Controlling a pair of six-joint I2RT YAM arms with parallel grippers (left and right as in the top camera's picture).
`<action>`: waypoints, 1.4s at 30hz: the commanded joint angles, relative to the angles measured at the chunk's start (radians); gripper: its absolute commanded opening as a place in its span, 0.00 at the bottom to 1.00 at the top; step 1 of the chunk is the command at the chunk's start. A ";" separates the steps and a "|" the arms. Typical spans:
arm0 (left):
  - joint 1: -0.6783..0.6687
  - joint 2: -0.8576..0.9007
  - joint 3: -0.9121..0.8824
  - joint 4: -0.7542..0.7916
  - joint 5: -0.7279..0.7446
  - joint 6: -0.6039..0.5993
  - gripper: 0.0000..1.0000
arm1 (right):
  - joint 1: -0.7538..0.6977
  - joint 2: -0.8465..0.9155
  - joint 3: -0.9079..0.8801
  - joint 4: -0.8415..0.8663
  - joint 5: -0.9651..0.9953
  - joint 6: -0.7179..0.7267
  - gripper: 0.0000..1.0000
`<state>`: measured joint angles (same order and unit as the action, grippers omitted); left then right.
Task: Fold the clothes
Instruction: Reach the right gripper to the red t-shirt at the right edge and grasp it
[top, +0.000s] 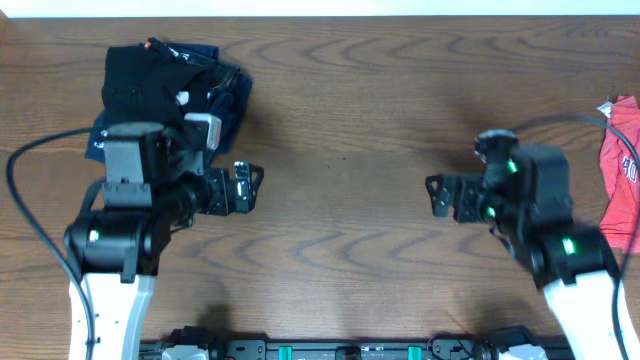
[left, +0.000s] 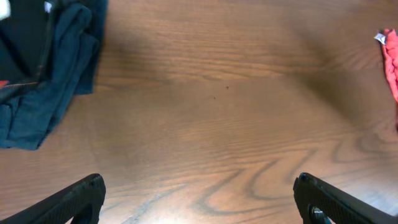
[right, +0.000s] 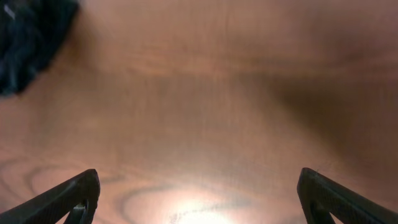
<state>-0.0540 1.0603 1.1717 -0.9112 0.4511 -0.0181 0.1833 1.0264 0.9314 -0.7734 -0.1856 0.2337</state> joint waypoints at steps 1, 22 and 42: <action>-0.002 0.025 0.029 -0.011 0.088 0.017 0.98 | -0.012 0.125 0.092 -0.036 -0.022 -0.047 0.99; -0.002 0.029 0.028 -0.026 0.114 0.018 0.98 | -0.726 0.705 0.341 0.069 0.166 0.202 0.80; -0.002 0.029 0.028 -0.031 0.114 0.018 0.98 | -0.836 0.953 0.337 0.046 0.540 0.226 0.85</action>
<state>-0.0544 1.0920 1.1774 -0.9382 0.5510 -0.0181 -0.6315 1.9549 1.2575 -0.7177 0.2562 0.4408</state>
